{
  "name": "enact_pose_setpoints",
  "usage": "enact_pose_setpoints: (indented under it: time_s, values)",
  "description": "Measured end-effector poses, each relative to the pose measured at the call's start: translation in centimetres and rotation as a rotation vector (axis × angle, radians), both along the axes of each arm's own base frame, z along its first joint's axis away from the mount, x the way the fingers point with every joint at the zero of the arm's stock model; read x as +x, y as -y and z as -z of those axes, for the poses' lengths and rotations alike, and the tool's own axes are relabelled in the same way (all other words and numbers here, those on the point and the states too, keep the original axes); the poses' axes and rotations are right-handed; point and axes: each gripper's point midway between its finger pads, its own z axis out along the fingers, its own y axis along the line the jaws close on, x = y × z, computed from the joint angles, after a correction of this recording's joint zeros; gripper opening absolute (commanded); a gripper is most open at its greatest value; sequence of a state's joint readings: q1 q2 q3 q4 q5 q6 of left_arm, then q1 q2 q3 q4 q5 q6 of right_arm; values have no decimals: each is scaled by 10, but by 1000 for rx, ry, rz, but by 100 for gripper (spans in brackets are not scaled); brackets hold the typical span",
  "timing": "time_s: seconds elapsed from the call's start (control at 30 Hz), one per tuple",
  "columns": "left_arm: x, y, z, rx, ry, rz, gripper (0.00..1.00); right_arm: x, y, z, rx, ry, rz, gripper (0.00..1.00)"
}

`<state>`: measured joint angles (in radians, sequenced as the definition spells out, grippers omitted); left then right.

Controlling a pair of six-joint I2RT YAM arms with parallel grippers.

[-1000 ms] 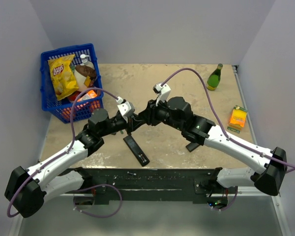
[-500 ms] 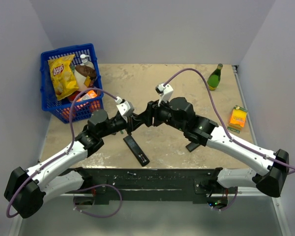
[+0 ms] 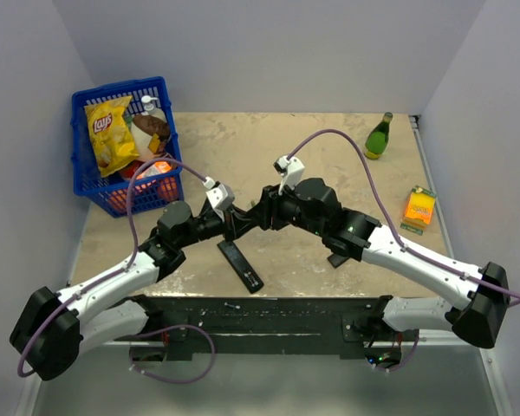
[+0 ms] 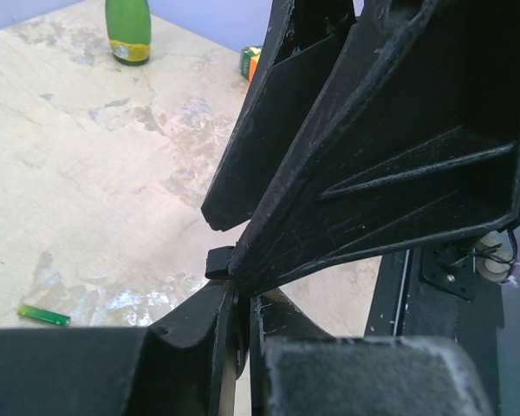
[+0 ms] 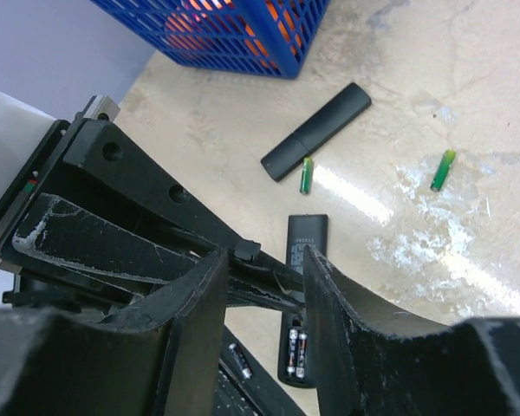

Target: Load the batteries into the remote control

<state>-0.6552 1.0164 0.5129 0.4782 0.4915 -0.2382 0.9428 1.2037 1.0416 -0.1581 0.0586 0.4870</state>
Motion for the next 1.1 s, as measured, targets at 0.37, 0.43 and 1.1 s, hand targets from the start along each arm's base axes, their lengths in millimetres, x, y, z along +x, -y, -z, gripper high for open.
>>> enact_pose_setpoints:
  time_s: [0.37, 0.43, 1.1]
  values:
    - [-4, 6, 14, -13, -55, 23, 1, -3, -1, 11, -6, -21, -13, 28]
    - [-3, 6, 16, -7, -62, 22, 1, -2, -2, 14, -15, -20, -13, 28]
    - [-1, 5, 40, 89, -114, -8, 40, 6, -2, 38, -119, 0, -22, 0]
